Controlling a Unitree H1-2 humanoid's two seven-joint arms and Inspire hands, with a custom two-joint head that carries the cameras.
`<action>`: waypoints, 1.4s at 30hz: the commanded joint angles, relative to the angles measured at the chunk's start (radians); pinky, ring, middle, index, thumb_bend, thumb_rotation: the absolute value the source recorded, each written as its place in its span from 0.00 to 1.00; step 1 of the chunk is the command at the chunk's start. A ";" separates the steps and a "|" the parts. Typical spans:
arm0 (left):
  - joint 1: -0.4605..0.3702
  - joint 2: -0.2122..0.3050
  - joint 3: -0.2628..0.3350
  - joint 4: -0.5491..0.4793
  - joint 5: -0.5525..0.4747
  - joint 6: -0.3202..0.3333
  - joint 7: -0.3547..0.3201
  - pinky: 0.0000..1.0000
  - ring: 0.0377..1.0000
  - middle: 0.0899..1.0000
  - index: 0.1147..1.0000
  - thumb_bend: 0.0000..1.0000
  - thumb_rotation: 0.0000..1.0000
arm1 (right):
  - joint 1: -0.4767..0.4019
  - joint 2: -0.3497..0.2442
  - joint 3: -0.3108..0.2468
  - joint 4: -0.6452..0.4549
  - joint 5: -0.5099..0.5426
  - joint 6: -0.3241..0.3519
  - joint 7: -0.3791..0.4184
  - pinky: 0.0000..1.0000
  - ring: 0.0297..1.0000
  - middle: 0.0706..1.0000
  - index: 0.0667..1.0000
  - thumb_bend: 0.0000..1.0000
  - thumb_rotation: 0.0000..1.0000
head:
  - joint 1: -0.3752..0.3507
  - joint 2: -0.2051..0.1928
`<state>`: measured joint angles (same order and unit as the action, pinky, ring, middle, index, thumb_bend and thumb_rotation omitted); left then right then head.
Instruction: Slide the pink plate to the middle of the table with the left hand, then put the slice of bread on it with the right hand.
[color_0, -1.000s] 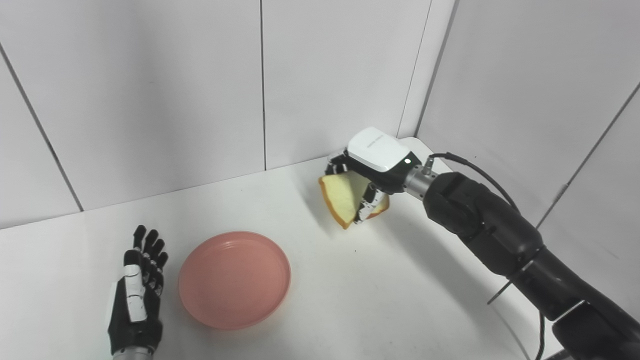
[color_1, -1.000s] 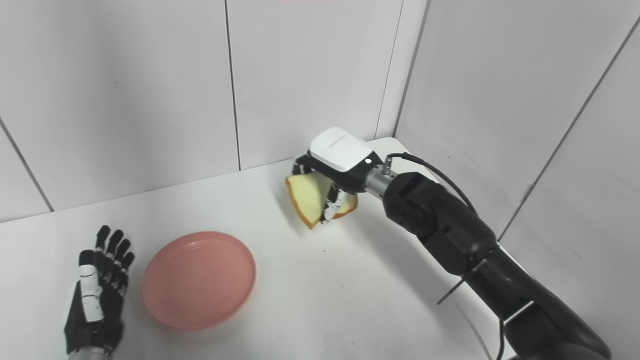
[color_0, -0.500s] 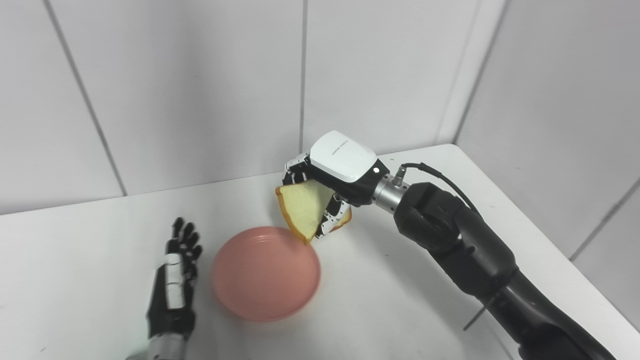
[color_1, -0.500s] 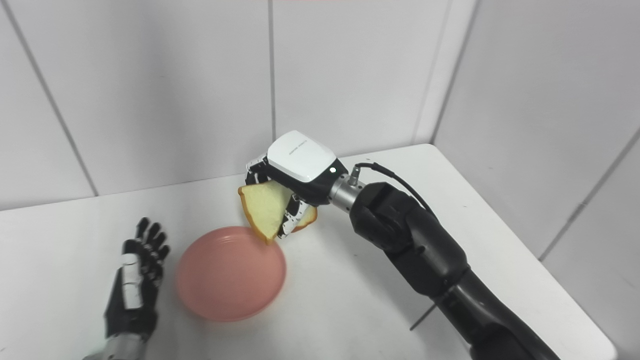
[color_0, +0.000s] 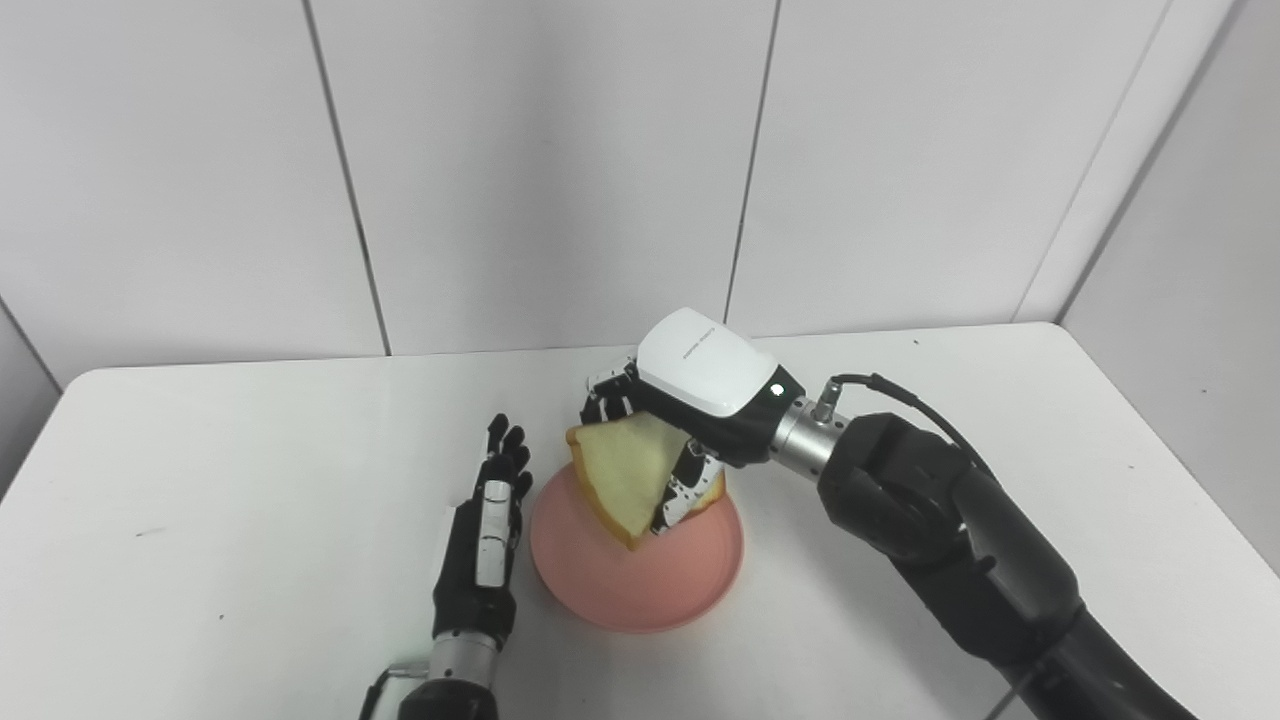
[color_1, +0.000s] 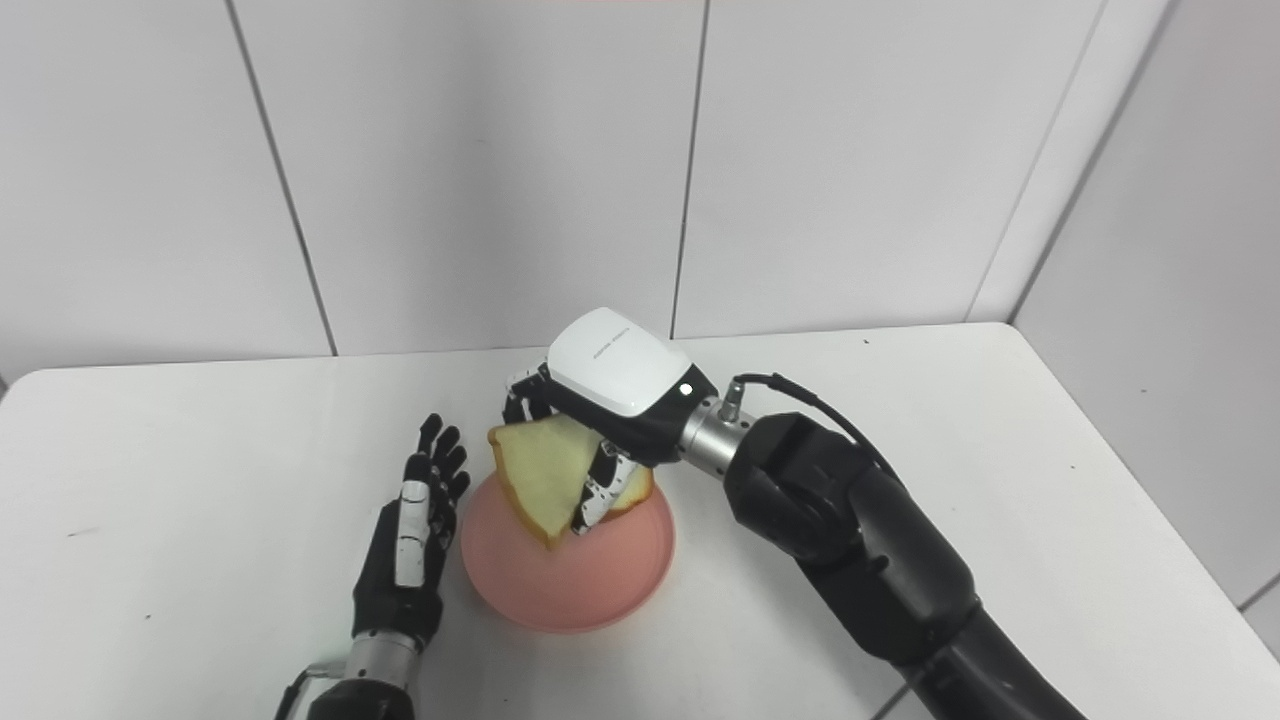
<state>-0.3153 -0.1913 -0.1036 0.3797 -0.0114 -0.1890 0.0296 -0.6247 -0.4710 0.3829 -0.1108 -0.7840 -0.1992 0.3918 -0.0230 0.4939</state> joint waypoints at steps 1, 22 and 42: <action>0.011 -0.051 -0.007 0.018 0.023 0.019 0.030 1.00 1.00 0.99 0.99 0.69 1.00 | -0.027 0.004 0.004 -0.002 -0.007 -0.038 -0.005 0.35 0.43 0.41 0.49 0.53 0.00 | 0.008 0.003; 0.012 -0.055 -0.035 0.004 0.034 0.024 0.061 1.00 0.98 0.98 0.98 0.70 1.00 | -0.039 0.011 0.068 0.153 -0.080 -0.057 0.016 0.36 0.43 0.40 0.49 0.53 0.00 | 0.005 0.014; 0.021 -0.047 -0.043 -0.015 0.030 0.032 0.060 1.00 0.99 0.99 0.98 0.70 1.00 | -0.029 0.017 0.091 0.263 -0.195 -0.127 -0.204 0.49 0.56 0.54 0.47 0.52 0.08 | -0.019 0.018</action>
<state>-0.3174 -0.1935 -0.1438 0.3712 0.0207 -0.1732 0.0890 -0.6288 -0.4427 0.4780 0.1649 -0.9744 -0.2962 0.2157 -0.0430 0.5108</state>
